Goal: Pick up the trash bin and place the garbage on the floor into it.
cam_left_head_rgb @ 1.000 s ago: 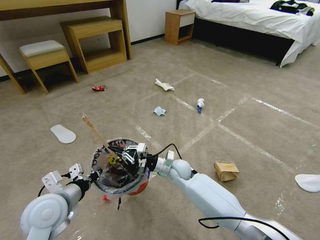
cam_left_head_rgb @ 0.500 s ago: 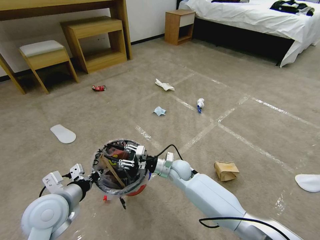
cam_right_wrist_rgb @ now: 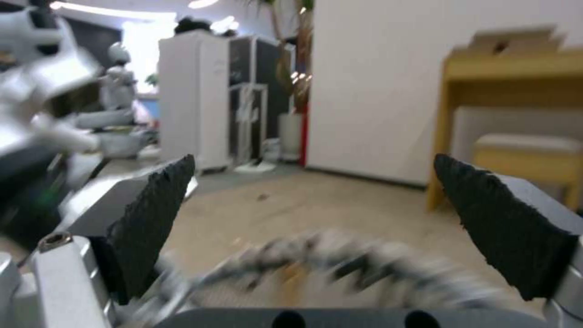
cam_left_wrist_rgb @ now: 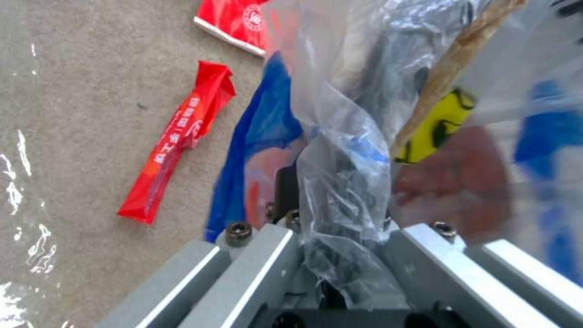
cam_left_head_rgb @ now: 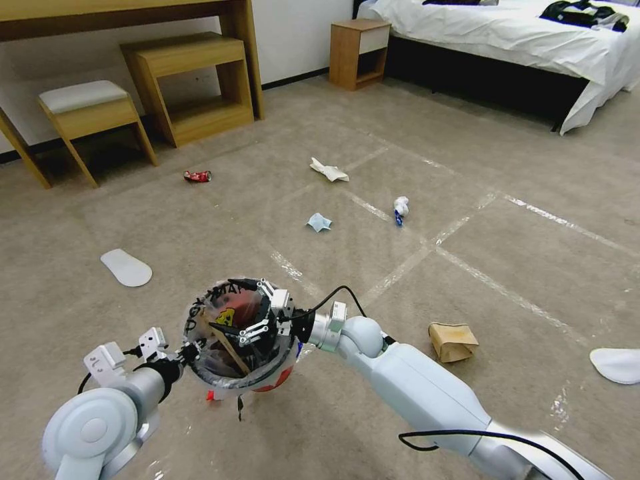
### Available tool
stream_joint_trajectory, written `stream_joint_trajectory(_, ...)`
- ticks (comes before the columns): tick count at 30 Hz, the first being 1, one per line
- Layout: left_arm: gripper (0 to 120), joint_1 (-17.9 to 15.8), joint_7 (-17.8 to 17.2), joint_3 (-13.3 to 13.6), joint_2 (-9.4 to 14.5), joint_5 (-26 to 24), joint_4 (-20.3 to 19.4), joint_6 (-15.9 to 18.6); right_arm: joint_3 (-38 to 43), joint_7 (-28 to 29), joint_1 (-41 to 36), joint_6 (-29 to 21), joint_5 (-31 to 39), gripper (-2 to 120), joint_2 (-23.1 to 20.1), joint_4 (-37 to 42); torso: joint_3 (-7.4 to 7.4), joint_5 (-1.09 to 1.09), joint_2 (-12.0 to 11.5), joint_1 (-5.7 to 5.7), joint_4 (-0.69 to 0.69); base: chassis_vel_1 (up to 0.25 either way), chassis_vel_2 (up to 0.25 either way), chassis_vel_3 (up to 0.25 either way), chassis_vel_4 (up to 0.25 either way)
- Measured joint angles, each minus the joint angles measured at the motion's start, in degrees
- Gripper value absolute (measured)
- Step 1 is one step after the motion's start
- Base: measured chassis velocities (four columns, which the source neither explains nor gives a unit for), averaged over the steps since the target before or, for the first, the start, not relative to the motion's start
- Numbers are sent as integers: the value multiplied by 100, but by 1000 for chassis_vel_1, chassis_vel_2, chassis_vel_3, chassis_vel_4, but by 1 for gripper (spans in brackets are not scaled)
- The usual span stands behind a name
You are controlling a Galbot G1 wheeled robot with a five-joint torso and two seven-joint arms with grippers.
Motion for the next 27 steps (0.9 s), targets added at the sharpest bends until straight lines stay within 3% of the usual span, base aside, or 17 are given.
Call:
stream_joint_trajectory(6,0,11,-48,-41,90,-51,16,-2,566,74,218,-124,314,100,-411,437,0,2,0,0,0,0,0,0,0)
stream_joint_trajectory(11,0,5,-50,-57,159,-80,82,-2,1270,205,355,-289,728,100,-1046,881,0,1,0,0,-1,0,0,0,0)
stream_joint_trajectory(18,0,-74,-133,-7,236,-166,176,-2,2202,442,62,-423,843,100,-1608,1196,0,1,0,0,-1,0,0,0,0)
stream_joint_trajectory(22,0,-89,-187,13,308,-254,180,-2,3000,748,-453,-496,449,100,-1878,1221,0,2,1,0,0,0,0,0,0)
stream_joint_trajectory(25,0,-132,-260,16,465,-436,181,-1,3902,918,-1207,-514,-279,100,-2088,1033,0,4,0,0,-1,0,0,0,0)
stream_joint_trajectory(27,0,-145,-276,16,497,-478,181,-1,4024,922,-1335,-514,-362,100,-2123,990,0,3,1,0,-2,0,0,0,0)
